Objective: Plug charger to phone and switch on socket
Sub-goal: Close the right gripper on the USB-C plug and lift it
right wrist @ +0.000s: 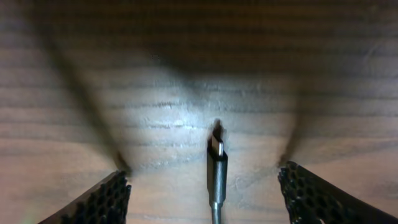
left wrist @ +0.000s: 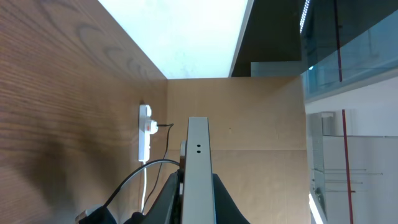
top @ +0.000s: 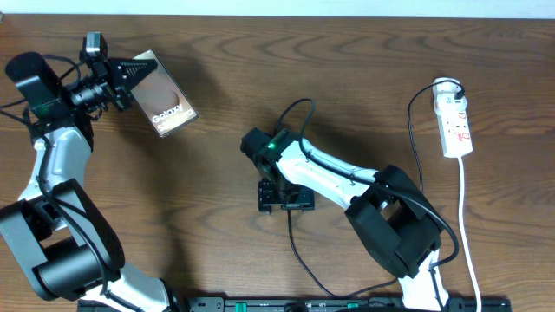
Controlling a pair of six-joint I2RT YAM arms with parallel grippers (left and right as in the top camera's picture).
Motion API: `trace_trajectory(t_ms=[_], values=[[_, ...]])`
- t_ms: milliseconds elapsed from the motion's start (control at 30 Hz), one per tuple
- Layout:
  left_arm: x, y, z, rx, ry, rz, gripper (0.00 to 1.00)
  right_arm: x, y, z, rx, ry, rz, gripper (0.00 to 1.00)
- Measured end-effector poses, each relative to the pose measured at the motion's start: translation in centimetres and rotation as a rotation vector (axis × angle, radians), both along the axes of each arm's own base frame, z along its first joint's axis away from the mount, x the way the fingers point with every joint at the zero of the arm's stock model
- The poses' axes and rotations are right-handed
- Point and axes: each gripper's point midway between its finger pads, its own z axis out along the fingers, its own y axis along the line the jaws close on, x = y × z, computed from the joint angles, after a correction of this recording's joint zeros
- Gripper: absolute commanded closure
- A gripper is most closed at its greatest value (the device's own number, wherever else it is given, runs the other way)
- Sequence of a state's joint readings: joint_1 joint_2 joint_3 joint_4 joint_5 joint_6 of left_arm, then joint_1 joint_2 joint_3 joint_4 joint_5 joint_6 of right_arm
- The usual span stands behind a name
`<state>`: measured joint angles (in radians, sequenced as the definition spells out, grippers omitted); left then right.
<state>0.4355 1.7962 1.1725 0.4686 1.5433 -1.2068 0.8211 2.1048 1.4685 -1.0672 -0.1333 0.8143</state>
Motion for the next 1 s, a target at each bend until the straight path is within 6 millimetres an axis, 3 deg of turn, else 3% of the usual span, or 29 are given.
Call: trace_trajectory(t_ms=[267, 433, 1000], values=[[0.0, 0.0, 0.0, 0.0, 0.0, 0.0, 0.93, 0.35, -0.42, -0.22, -0.02, -0.017, -0.015, 0.46], [0.0, 0.0, 0.0, 0.0, 0.0, 0.0, 0.93, 0.2, -0.36, -0.35, -0.017, -0.007, -0.017, 0.49], [0.0, 0.0, 0.0, 0.0, 0.0, 0.0, 0.92, -0.62, -0.53, -0.36, -0.023, 0.034, -0.021, 0.74]])
